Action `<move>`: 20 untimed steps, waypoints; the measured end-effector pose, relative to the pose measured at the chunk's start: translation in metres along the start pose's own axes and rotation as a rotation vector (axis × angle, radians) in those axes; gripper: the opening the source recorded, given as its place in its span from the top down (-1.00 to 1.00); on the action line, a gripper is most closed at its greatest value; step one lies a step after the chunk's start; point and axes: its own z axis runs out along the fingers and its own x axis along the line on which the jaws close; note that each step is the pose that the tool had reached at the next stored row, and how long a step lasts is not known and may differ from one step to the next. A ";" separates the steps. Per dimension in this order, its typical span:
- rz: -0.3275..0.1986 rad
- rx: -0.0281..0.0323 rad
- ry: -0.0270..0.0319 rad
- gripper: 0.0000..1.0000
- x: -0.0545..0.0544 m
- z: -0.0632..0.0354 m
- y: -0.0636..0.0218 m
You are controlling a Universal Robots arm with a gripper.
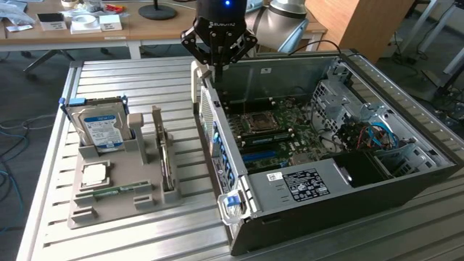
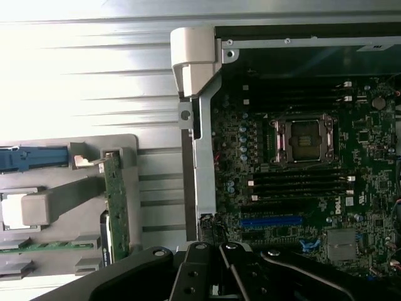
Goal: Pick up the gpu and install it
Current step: 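Reach for the gpu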
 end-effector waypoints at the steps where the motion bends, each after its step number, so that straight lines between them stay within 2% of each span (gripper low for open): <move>1: 0.000 0.0001 0.0000 0.79 0.001 0.0000 -0.0001; 20: 0.000 0.0000 -0.0001 0.79 0.017 -0.0004 -0.0013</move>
